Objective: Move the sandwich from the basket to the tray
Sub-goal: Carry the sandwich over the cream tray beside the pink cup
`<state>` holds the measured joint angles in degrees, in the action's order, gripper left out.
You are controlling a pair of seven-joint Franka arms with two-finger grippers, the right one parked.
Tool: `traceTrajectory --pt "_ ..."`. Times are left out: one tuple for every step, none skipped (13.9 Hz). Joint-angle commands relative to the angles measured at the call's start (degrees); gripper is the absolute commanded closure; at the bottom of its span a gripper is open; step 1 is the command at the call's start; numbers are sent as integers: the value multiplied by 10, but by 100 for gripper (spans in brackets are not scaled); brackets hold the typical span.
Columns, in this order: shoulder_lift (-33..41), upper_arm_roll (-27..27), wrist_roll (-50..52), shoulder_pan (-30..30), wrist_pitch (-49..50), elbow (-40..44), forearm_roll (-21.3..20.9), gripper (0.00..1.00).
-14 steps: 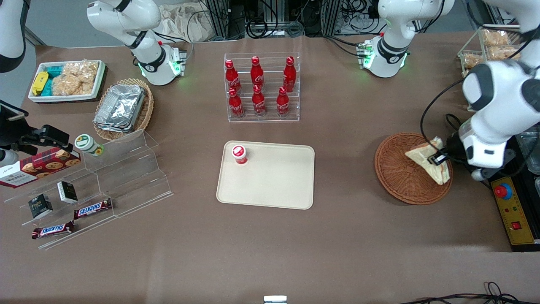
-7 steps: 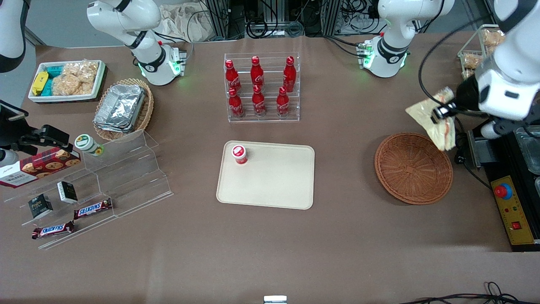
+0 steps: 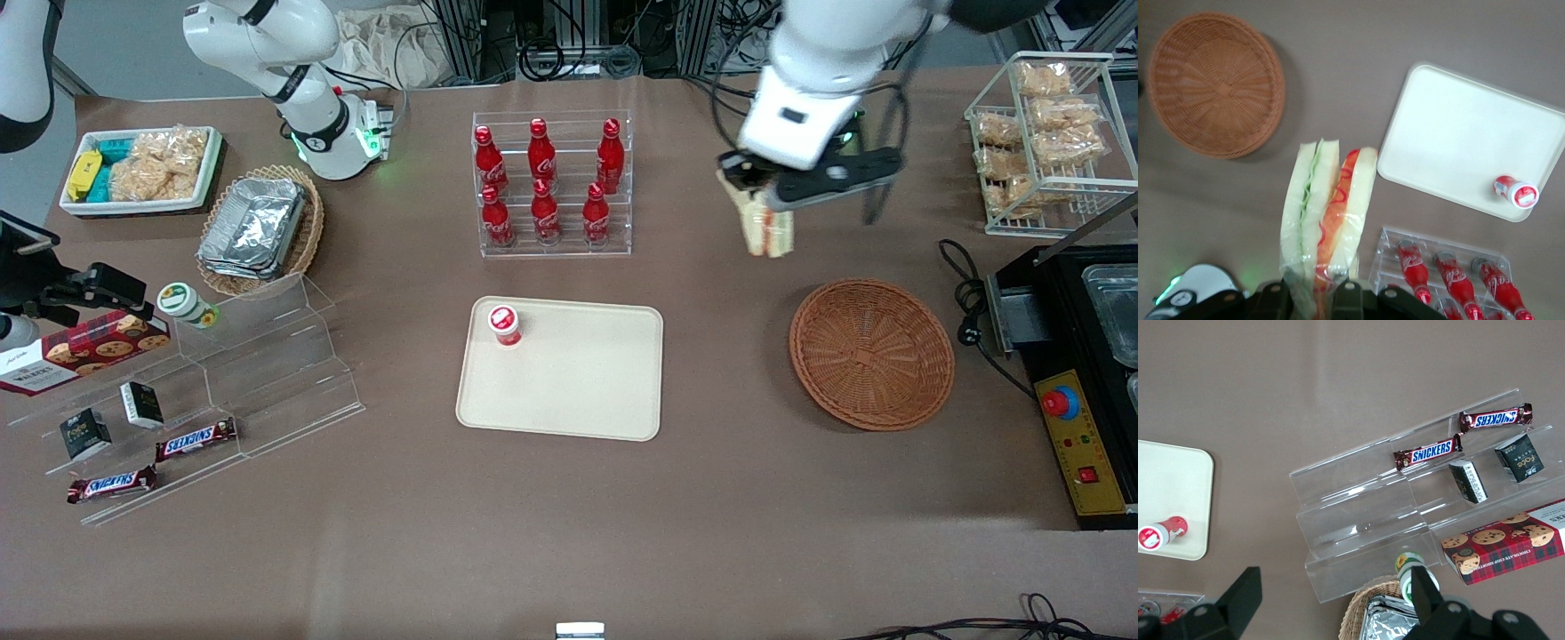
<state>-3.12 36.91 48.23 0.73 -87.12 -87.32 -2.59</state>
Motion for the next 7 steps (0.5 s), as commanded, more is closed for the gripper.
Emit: traceTrajectory --pt "-94 31 24 -9 -67 16 -28 76" --pt "-128 31 32 -26 -90 16 -48 76" --pt "-170 30 34 -42 -108 19 -69 75" --pt "-207 30 41 -56 -136 20 -92 75" --pt "-244 27 69 -70 -172 20 -121 75" --pt "-284 27 98 -78 -204 22 -159 75" --pt "-317 27 126 -82 -226 23 -190 75"
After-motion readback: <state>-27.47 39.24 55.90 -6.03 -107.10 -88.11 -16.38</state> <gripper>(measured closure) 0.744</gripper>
